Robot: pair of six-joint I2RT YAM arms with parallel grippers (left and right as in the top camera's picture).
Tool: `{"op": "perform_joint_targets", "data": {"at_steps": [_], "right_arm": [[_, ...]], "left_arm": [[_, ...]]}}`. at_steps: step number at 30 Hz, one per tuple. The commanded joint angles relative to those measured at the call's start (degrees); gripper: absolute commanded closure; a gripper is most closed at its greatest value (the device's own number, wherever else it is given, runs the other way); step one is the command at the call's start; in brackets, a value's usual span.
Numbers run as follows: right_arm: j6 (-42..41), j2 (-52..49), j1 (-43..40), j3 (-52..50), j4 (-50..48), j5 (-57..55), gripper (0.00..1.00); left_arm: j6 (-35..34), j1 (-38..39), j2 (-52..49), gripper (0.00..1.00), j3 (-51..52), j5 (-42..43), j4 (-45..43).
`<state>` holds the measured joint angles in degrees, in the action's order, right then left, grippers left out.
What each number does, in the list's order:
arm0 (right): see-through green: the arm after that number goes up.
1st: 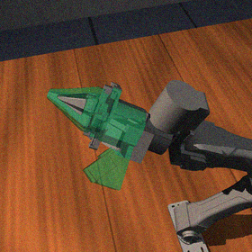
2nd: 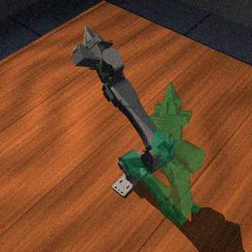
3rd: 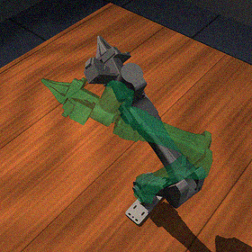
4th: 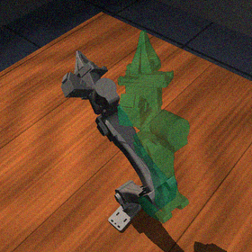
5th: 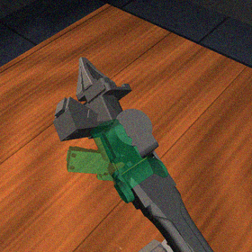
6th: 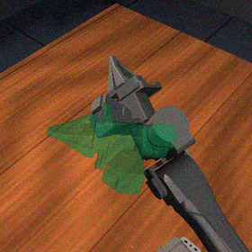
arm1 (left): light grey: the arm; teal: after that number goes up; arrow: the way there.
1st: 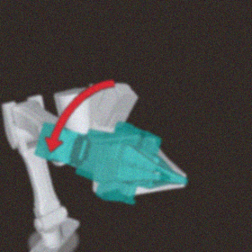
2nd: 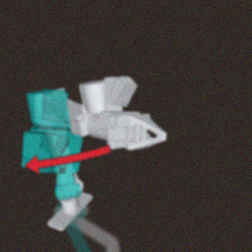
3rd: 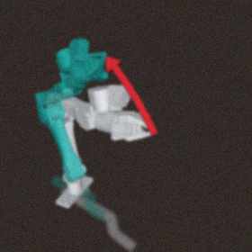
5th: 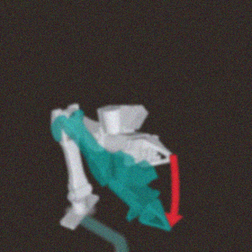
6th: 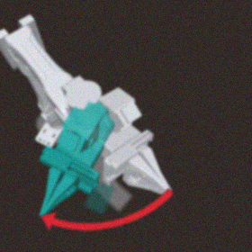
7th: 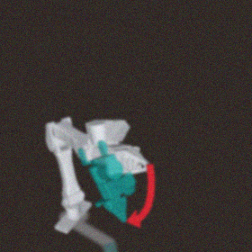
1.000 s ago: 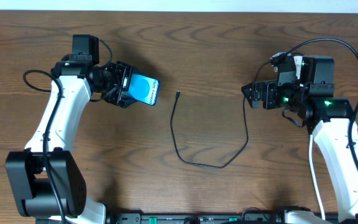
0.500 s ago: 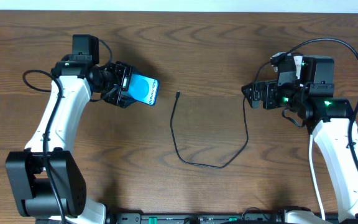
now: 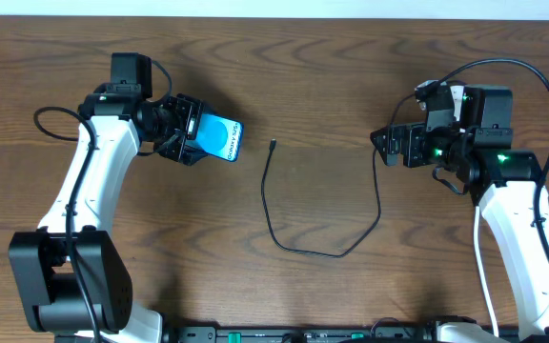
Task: Plug charger to phone and switch on socket
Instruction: 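Hold the phone sideways near the cable end with the left gripper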
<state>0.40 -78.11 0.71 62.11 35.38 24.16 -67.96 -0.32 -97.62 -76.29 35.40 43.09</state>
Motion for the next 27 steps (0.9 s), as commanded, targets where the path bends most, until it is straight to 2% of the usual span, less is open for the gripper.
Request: {"op": "perform_joint_targets", "data": {"at_steps": [1, 8, 27], "right_arm": [[-0.8, -0.2, 0.5, 1.2, 0.2, -0.1, 0.01], [-0.8, -0.2, 0.5, 1.2, 0.2, -0.1, 0.01], [-0.8, -0.2, 0.5, 1.2, 0.2, -0.1, 0.01]], "left_arm": [[-0.7, -0.2, 0.6, 0.45, -1.2, 0.0, 0.4], [-1.6, -0.2, 0.6, 0.51, -1.2, 1.5, 0.6], [-4.8, -0.3, 0.6, 0.51, -1.2, 4.7, 0.6]]}}
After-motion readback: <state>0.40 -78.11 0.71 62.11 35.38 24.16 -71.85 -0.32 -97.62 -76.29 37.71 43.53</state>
